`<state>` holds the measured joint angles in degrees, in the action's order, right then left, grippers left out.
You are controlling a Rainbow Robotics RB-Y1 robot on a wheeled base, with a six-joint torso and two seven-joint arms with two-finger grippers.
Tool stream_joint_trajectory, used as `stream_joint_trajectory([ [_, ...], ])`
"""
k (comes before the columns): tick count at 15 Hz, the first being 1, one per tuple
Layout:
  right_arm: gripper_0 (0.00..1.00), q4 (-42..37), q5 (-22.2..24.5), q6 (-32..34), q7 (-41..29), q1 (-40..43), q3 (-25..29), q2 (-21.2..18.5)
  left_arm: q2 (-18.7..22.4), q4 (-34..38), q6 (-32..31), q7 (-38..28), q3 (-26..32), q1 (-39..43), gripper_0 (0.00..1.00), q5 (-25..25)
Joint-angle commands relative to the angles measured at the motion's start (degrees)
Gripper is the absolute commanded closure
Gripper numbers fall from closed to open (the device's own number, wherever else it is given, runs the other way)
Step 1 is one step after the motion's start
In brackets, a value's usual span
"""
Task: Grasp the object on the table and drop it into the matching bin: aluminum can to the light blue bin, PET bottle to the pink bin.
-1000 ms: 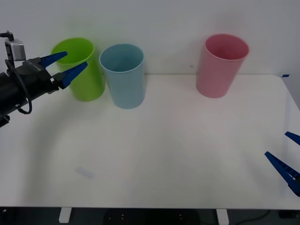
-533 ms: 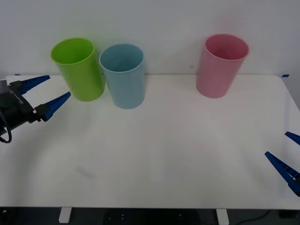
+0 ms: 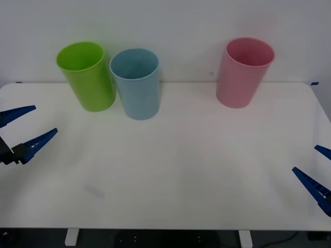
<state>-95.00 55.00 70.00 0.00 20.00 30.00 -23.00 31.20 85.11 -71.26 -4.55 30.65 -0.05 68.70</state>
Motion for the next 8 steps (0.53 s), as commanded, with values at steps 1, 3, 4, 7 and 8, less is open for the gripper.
stream_joint_trajectory([
  [1,0.0,0.0,0.0,0.0,0.0,0.0,0.0,0.0,0.0,-0.04,-0.99,0.33,2.31,2.6,0.0,-0.76],
  [3,0.0,0.0,0.0,0.0,0.0,0.0,0.0,0.0,0.0,-0.04,-1.51,0.51,3.45,4.27,0.0,-0.94],
  [4,0.0,0.0,0.0,0.0,0.0,0.0,0.0,0.0,0.0,-0.04,-1.6,0.6,3.71,5.15,0.0,-1.2],
  [7,0.0,0.0,0.0,0.0,0.0,0.0,0.0,0.0,0.0,-0.04,-1.6,0.6,3.27,6.38,0.0,-2.17],
  [8,0.0,0.0,0.0,0.0,0.0,0.0,0.0,0.0,0.0,-0.04,-1.6,0.6,3.19,6.65,0.0,-2.17],
])
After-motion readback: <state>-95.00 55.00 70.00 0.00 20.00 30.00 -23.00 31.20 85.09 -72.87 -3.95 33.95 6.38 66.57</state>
